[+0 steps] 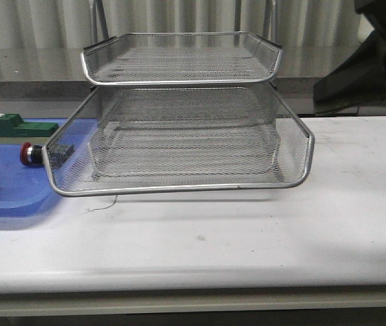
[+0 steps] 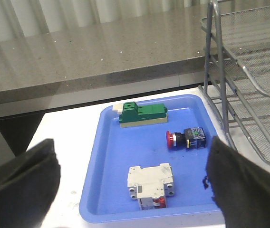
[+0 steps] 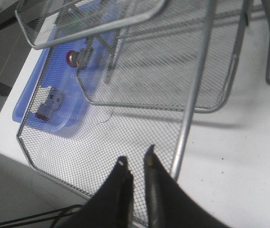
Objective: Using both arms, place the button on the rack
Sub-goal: 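Open the right gripper and withdraw it from the tray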
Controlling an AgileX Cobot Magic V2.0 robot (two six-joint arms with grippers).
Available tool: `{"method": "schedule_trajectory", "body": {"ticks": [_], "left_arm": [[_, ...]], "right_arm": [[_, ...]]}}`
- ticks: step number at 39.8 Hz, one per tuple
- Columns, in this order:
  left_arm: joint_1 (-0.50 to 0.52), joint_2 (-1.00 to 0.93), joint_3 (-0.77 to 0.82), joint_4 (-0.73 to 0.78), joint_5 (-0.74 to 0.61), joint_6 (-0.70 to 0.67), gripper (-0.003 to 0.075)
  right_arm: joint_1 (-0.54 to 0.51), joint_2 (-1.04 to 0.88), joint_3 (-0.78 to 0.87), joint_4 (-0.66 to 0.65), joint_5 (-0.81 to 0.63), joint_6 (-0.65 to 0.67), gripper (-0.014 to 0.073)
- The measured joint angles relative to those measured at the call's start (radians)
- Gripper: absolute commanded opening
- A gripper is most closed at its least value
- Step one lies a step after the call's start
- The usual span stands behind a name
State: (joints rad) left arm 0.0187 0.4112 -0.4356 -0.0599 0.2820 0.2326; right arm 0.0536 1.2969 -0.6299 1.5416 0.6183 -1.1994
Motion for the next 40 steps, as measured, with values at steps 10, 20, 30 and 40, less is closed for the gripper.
{"method": "schedule_trajectory", "body": {"ticks": [10, 20, 30, 40], "left_arm": [[0.000, 0.000, 0.000, 0.000, 0.000, 0.000, 0.0585], [0.000, 0.000, 0.000, 0.000, 0.000, 0.000, 0.0585], [0.000, 0.000, 0.000, 0.000, 0.000, 0.000, 0.0585], [0.000, 0.000, 0.000, 0.000, 0.000, 0.000, 0.0585]], "right_arm": [[0.002, -0.078, -0.168, -0.516, 0.014, 0.352, -0.0059], [0.044, -0.191, -0.220, -1.178, 0.039, 0.862, -0.0059], [0.059, -0.444, -0.067, -1.376, -0.051, 1.051, -0.0059], [0.059, -0.779, 0.154, -1.386, -0.163, 1.061, -0.0060]]}}
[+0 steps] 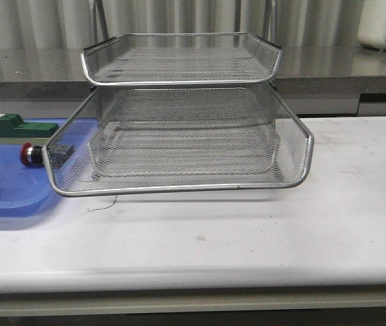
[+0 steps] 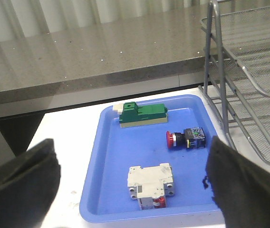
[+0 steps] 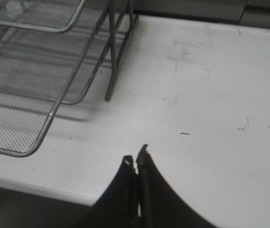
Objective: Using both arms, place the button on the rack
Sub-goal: 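Open the right gripper and withdraw it from the tray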
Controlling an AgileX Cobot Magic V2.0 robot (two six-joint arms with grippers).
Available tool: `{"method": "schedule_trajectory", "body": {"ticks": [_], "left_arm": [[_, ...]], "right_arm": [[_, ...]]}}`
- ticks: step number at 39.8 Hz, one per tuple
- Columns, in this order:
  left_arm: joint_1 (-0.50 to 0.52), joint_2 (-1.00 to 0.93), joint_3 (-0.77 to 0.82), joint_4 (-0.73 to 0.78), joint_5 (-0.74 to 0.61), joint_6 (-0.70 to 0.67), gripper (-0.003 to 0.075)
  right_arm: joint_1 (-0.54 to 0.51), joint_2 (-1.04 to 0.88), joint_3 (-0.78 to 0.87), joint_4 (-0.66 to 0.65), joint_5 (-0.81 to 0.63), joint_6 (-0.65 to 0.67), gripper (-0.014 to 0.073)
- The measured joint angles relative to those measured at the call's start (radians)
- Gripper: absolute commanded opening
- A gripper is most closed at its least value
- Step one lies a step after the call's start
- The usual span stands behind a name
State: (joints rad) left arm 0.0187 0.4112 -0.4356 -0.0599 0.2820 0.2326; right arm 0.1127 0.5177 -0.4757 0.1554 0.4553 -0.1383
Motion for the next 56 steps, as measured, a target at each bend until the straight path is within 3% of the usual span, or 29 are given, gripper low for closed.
{"method": "schedule_trajectory", "body": {"ticks": [12, 37, 44, 56], "left_arm": [[0.000, 0.000, 0.000, 0.000, 0.000, 0.000, 0.0585], [0.000, 0.020, -0.013, -0.019, 0.042, 0.000, 0.0576], [0.000, 0.185, -0.127, -0.024, 0.175, 0.015, 0.0576], [0.000, 0.728, -0.453, -0.032, 0.320, 0.115, 0.0576]], "right_arm": [[0.000, -0.243, 0.100, 0.000, -0.004, 0.000, -0.0060], [0.000, -0.253, 0.100, 0.000, -0.004, 0.002, -0.0060], [0.000, -0.253, 0.100, 0.000, -0.004, 0.002, -0.0060], [0.000, -0.253, 0.100, 0.000, -0.004, 0.002, -0.0060]]}}
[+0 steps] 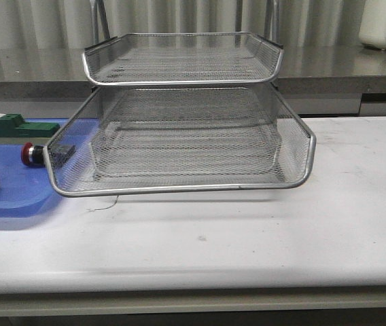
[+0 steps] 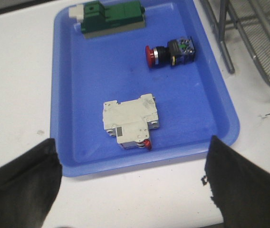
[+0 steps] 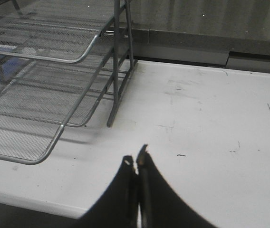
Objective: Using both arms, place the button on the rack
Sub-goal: 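Open the right gripper and withdraw it from the tray, then lower the left gripper over the red-capped push button in the blue tray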
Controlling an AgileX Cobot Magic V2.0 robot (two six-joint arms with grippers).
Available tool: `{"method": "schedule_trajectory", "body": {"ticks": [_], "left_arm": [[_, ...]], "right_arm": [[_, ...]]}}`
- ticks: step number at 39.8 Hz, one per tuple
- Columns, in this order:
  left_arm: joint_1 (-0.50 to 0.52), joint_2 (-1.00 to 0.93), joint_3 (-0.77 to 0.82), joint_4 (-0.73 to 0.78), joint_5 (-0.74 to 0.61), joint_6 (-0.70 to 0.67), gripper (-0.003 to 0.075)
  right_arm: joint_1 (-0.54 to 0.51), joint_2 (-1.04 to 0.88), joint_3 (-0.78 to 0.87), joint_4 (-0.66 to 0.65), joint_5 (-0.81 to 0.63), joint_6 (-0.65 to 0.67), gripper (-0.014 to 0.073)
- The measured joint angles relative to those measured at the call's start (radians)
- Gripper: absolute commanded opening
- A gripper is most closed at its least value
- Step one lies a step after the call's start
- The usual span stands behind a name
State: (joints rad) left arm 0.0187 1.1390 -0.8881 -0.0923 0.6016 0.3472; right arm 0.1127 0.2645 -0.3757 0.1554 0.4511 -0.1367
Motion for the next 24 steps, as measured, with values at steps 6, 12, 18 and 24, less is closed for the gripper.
{"method": "schedule_trajectory", "body": {"ticks": [6, 12, 18, 24], "left_arm": [[0.000, 0.247, -0.184, -0.002, 0.087, 0.104, 0.0576], [0.000, 0.486, -0.400, -0.005, 0.213, 0.246, 0.0576], [0.000, 0.676, -0.599, -0.013, 0.314, 0.318, 0.0576], [-0.009, 0.831, -0.781, -0.020, 0.429, 0.373, 0.0576]], "right_arm": [[0.000, 0.000, 0.000, 0.000, 0.000, 0.000, -0.0060], [0.000, 0.000, 0.000, 0.000, 0.000, 0.000, -0.0060], [0.000, 0.000, 0.000, 0.000, 0.000, 0.000, -0.0060], [0.000, 0.000, 0.000, 0.000, 0.000, 0.000, -0.0060]]}}
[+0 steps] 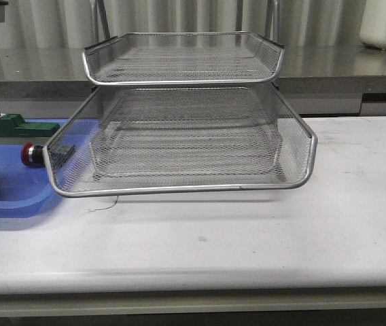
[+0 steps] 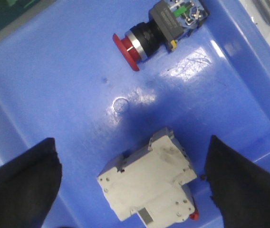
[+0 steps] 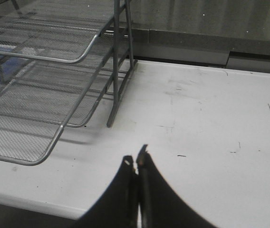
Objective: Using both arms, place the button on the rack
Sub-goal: 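Lower the left gripper over the red-capped push button in the blue tray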
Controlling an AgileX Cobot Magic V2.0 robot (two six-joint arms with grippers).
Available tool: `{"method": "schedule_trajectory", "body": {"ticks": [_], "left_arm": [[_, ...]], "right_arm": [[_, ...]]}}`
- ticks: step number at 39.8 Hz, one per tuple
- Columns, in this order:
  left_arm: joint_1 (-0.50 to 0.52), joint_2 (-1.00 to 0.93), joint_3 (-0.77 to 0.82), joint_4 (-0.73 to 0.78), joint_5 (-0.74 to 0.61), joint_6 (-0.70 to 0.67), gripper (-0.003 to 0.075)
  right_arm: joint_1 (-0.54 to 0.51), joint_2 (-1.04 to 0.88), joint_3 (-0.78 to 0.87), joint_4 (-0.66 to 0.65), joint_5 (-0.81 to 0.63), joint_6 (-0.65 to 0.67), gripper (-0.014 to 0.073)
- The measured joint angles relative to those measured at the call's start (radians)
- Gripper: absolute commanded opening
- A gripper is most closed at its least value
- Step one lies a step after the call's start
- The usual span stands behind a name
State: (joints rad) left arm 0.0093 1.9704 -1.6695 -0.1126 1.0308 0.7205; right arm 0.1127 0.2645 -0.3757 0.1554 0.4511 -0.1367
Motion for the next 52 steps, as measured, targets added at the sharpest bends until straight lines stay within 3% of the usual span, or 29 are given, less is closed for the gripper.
{"method": "schedule_trajectory", "body": {"ticks": [12, 21, 52], "left_arm": [[-0.054, 0.234, -0.287, 0.000, 0.171, 0.052, 0.0576], [-0.073, 0.341, -0.430, 0.000, 0.192, 0.061, 0.0576], [-0.094, 0.450, -0.496, 0.002, 0.167, 0.094, 0.0576]], "right_arm": [[0.000, 0.000, 0.000, 0.000, 0.000, 0.000, -0.0060], [0.000, 0.000, 0.000, 0.000, 0.000, 0.000, -0.0060], [0.000, 0.000, 0.000, 0.000, 0.000, 0.000, -0.0060]]}}
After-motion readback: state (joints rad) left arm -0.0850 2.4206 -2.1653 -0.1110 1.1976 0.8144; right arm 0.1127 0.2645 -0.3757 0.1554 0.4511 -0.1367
